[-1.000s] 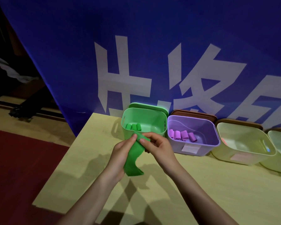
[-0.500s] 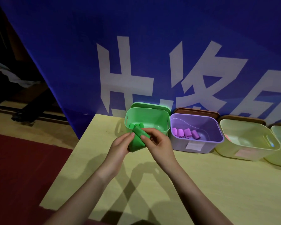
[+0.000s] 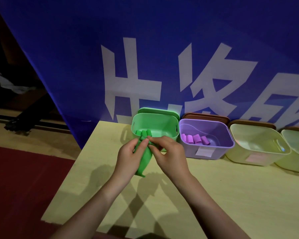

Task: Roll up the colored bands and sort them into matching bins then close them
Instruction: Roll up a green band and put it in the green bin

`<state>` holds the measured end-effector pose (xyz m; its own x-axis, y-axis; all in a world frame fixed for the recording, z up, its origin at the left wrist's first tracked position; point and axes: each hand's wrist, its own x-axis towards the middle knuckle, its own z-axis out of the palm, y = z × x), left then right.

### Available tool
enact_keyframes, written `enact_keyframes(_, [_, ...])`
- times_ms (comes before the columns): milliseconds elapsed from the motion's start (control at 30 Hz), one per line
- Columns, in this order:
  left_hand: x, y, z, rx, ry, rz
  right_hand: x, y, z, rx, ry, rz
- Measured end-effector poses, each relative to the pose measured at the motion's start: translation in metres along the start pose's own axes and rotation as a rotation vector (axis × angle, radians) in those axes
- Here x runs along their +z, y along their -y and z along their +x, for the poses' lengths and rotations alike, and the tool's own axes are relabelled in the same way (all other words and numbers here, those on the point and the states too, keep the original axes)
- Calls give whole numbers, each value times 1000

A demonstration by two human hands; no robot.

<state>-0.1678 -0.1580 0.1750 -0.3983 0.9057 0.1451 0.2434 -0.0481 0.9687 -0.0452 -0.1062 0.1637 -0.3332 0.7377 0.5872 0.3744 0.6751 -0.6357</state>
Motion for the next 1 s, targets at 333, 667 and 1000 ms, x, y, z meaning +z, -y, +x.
enact_keyframes(333, [-6, -3, -2, -34, 109, -137, -7, 5, 0, 444, 189, 572])
enact_keyframes(667, [4, 1, -1, -39, 191, 3, -22, -7, 13, 724, 296, 880])
enact_keyframes(1000, [5, 7, -14, -189, -4, -181, -19, 0, 14, 561, 263, 590])
